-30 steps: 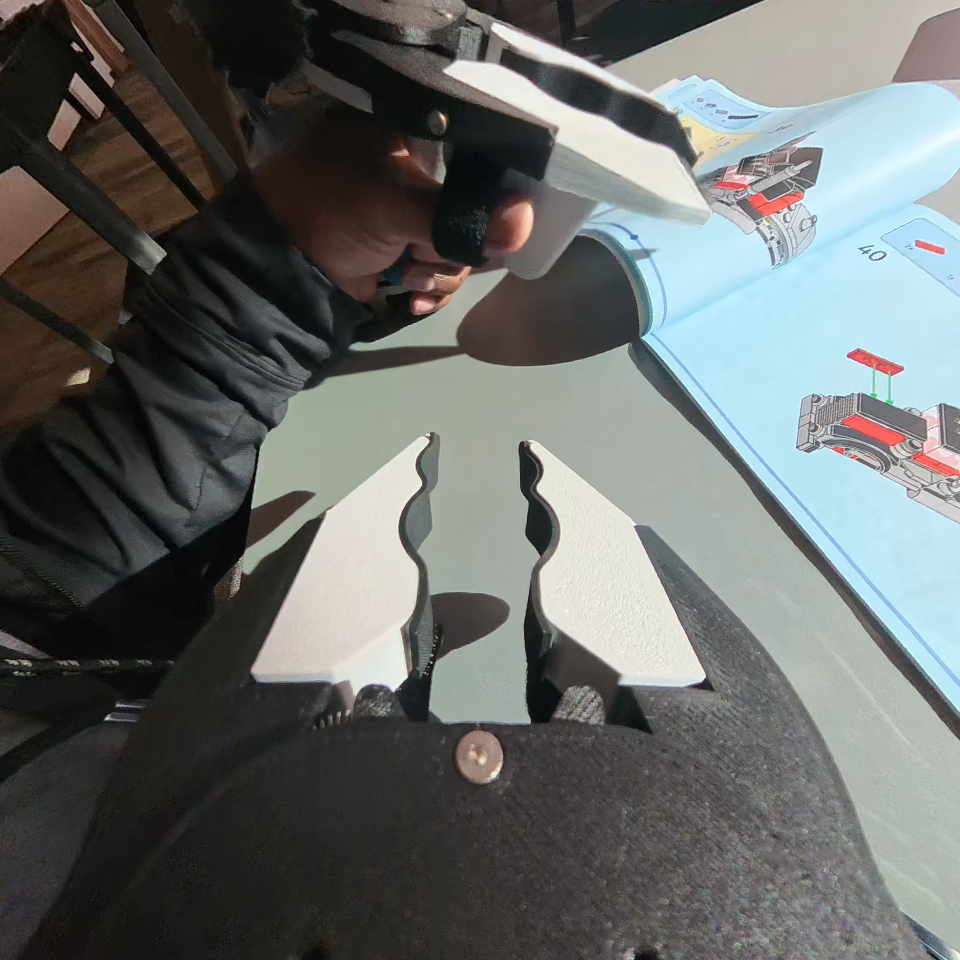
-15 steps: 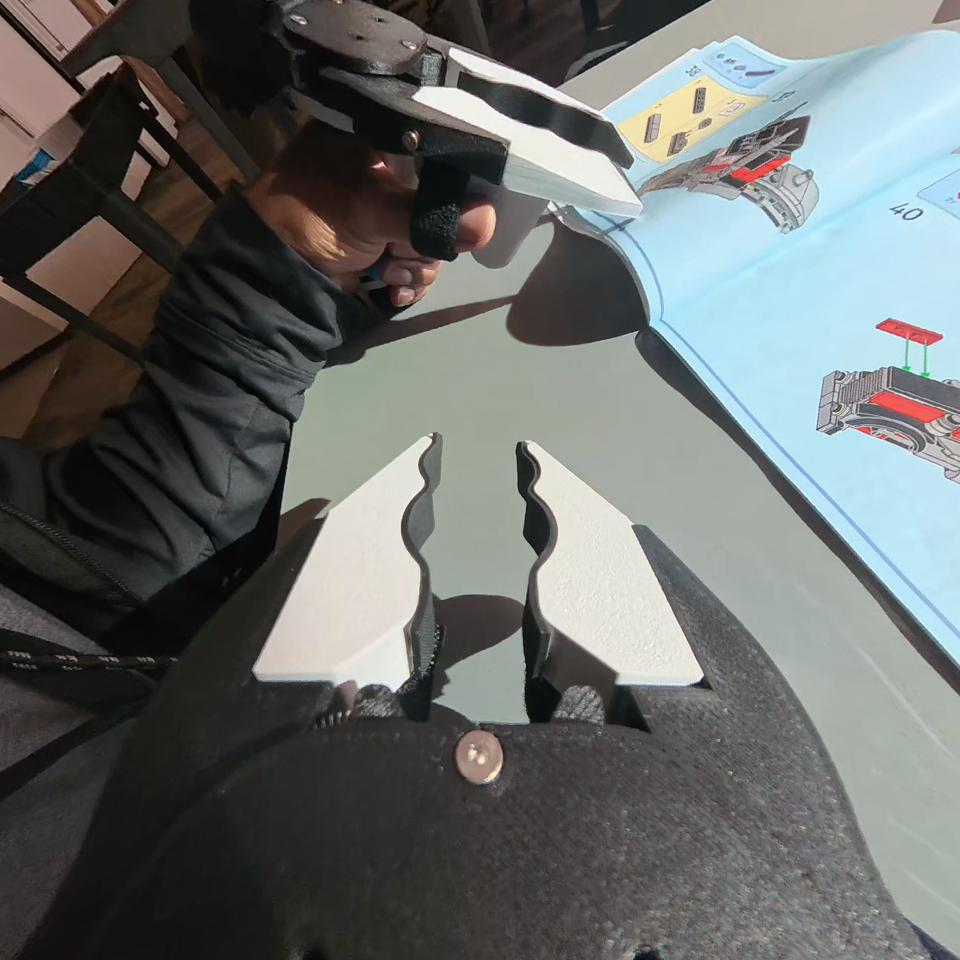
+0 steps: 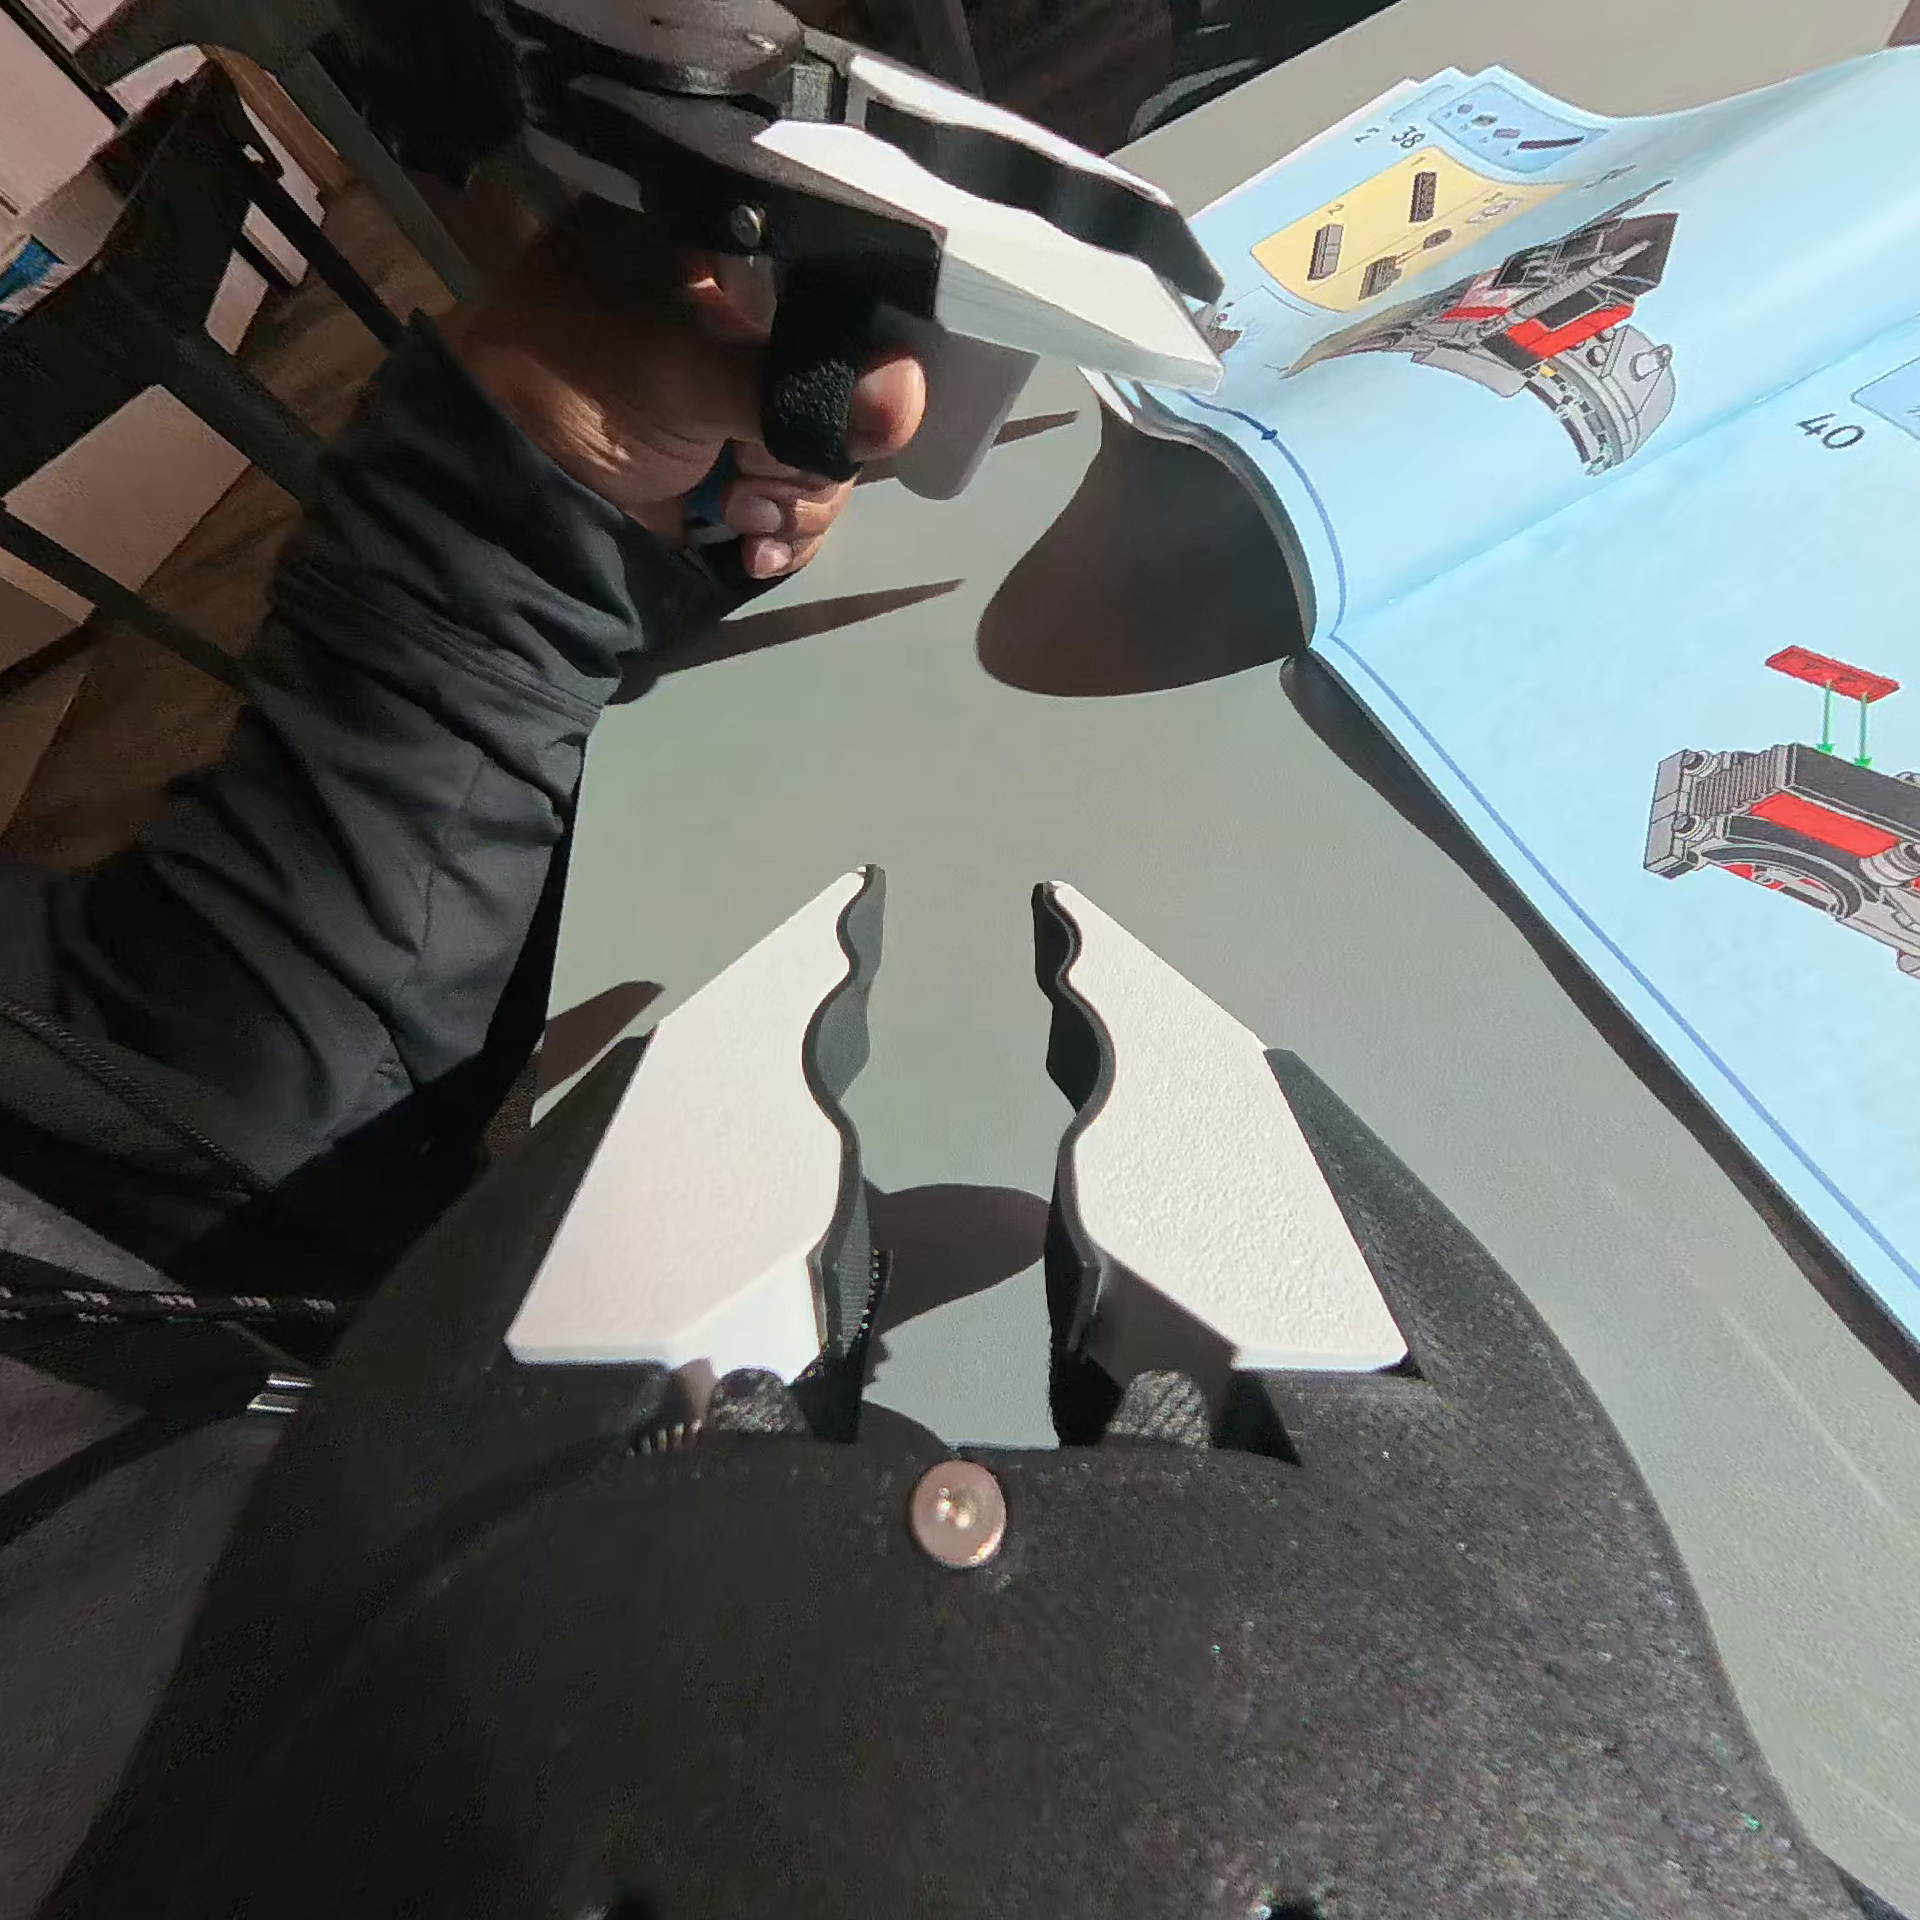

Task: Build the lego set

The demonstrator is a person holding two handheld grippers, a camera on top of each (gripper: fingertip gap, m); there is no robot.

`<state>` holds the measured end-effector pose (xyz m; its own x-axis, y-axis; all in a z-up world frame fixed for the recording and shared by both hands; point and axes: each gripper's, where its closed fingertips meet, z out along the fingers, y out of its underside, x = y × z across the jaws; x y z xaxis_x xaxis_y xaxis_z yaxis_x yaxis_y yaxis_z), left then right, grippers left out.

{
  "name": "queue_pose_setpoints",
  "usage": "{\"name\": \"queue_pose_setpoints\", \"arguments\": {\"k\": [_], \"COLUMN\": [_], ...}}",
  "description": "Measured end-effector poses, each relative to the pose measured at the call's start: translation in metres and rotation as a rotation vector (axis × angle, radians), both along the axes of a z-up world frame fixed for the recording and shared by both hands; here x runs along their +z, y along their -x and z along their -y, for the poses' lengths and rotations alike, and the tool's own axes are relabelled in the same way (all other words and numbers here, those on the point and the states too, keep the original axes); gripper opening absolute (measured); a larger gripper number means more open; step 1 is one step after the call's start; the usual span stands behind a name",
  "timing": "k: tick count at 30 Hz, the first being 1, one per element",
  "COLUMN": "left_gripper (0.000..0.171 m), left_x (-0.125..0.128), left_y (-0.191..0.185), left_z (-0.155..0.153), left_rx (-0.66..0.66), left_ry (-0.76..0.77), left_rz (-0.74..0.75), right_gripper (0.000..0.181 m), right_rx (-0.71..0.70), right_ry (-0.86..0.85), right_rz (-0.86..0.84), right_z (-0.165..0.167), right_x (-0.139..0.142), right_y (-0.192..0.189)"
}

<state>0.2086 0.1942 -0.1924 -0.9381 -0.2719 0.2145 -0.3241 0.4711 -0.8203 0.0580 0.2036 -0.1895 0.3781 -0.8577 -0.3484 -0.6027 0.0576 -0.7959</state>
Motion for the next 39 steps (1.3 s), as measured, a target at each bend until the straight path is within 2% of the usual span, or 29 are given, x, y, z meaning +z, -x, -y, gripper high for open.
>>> {"name": "queue_pose_setpoints", "arguments": {"k": [7,30,35,39], "left_gripper": [0.056,0.056,0.056,0.056], "left_x": [0.008,0.006,0.008,0.010], "left_y": [0.000,0.002,0.004,0.010], "left_z": [-0.002,-0.001,-0.001,-0.001], "left_rx": [-0.009,-0.018,-0.033,-0.065], "left_ry": [0.073,0.059,0.066,0.081], "left_rz": [-0.042,-0.038,-0.030,-0.031], "right_gripper": [0.030,0.030,0.039,0.043], "right_rx": [0.002,0.000,-0.047,-0.113], "right_ry": [0.000,0.035,0.017,0.021], "right_rz": [-0.001,0.020,0.067,0.105], "right_z": [0.000,-0.001,0.004,0.018], "right_x": [0.000,0.000,0.011,0.019], "right_y": [0.000,0.000,0.004,0.022]}}
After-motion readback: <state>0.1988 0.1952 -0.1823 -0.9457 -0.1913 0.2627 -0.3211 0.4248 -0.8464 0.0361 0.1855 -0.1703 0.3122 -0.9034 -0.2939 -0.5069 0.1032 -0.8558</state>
